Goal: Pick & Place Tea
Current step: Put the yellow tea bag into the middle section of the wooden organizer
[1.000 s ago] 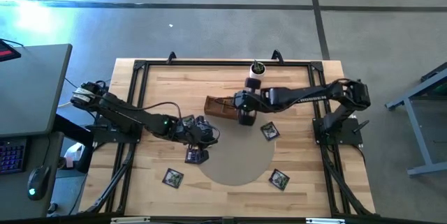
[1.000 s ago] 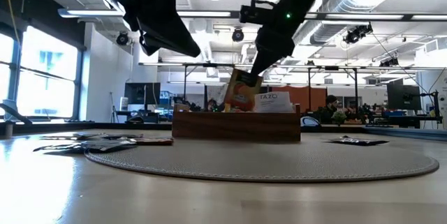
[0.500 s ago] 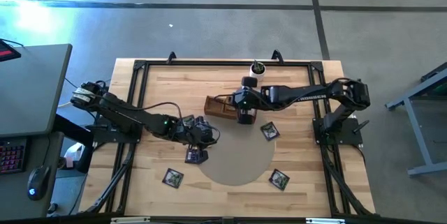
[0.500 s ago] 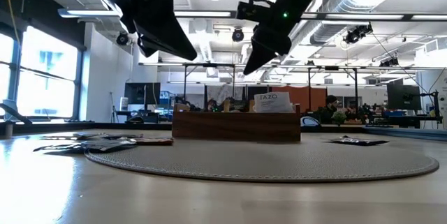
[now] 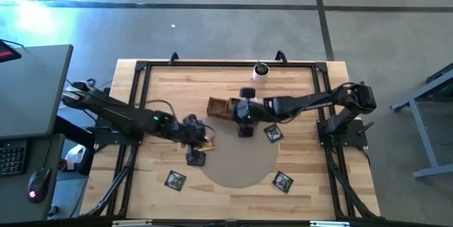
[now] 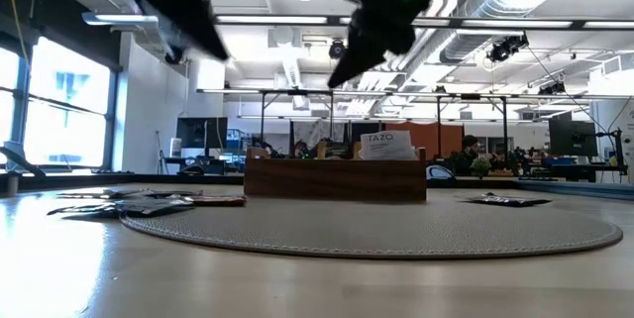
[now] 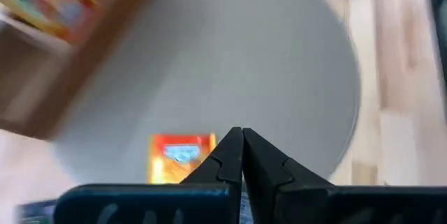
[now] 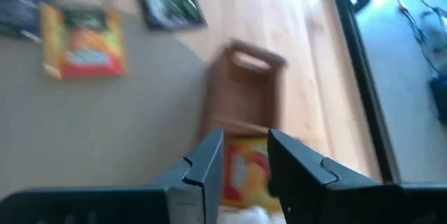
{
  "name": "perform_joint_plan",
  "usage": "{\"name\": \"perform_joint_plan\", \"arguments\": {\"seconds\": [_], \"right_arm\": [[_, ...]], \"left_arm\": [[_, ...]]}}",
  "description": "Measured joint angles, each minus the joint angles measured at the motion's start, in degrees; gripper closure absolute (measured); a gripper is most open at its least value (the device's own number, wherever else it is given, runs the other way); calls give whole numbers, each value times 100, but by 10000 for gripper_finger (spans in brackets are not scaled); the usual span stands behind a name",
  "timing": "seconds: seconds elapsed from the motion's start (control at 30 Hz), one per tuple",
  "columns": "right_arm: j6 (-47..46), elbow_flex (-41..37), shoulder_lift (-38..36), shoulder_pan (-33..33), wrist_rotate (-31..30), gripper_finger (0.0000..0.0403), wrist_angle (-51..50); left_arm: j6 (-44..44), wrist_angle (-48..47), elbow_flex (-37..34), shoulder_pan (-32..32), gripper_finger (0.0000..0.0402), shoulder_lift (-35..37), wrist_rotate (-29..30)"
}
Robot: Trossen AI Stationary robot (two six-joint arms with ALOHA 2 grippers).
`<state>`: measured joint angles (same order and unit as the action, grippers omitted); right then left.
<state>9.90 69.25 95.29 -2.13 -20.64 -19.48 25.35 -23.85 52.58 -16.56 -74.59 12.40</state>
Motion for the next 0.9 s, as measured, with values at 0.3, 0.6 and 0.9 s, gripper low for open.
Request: {"name": "perform_joint_plan", "arguments": {"seconds": [0.3, 0.6, 0.9], "right_arm": [[-975, -111, 106, -1085, 47, 289, 894], [-653, -271, 1150, -1434, -38, 289, 2194], [-477, -271, 1460, -978, 64, 289, 2408]], "left_arm": [[862, -2160, 32, 4, 394, 1892, 708], [1612, -2554, -1043, 4, 394, 2395, 599], [1874, -1748, -1739, 7, 384, 2093, 150]]}}
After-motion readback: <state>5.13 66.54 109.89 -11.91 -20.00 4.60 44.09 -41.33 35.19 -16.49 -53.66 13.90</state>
